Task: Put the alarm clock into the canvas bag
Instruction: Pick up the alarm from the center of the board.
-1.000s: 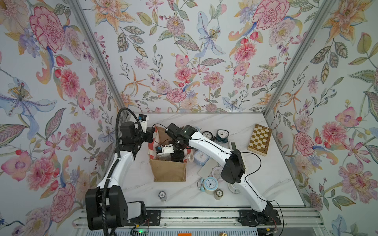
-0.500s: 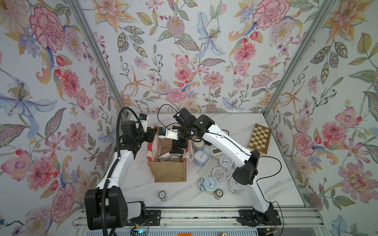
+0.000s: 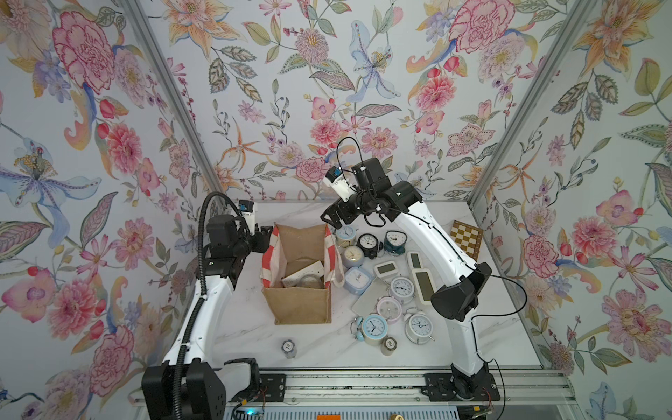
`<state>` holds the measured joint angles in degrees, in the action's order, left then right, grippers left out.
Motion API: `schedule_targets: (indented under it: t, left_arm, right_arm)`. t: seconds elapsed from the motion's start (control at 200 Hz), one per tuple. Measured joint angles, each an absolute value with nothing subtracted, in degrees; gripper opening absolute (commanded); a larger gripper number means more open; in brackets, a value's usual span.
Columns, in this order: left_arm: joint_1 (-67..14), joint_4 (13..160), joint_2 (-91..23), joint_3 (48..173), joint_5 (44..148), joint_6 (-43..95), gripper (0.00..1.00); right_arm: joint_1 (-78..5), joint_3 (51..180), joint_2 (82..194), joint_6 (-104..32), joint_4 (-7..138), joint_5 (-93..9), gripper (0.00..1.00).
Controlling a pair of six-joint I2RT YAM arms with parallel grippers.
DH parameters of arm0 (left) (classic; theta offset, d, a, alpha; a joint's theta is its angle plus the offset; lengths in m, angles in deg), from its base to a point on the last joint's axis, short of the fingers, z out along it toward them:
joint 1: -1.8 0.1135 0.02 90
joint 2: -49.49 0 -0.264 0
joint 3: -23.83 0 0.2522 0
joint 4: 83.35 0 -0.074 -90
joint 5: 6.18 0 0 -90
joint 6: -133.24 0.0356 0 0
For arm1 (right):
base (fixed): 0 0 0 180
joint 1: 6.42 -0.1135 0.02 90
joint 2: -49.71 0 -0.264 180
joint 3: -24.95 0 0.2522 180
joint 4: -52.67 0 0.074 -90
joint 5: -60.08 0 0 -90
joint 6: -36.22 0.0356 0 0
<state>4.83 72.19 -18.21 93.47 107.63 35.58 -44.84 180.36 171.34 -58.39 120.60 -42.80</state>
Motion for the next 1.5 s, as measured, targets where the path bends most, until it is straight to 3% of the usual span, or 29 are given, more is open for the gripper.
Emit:
schedule_targets:
  t: [0.27,0.54,1.031,1.501]
  left_arm:
    - [4.8,72.6,-18.2,90.0,110.0,35.3,0.33]
    - [4.8,74.8,-18.2,88.6,111.9,35.9,0.13]
    - [4.8,78.6,-17.6,86.4,113.6,36.9,0.1]
    - [4.8,79.2,-17.3,85.9,113.6,37.0,0.1]
  right_arm:
    - [-39.8,177.6,171.9,-50.6,120.4,-39.6,0.98]
    - [-37.4,176.4,177.6,-49.0,120.1,-39.7,0.96]
    - [-37.6,181.3,191.0,-47.7,120.1,-38.1,0.97]
    - [-42.6,184.3,196.8,-30.0,116.8,-19.4,0.99]
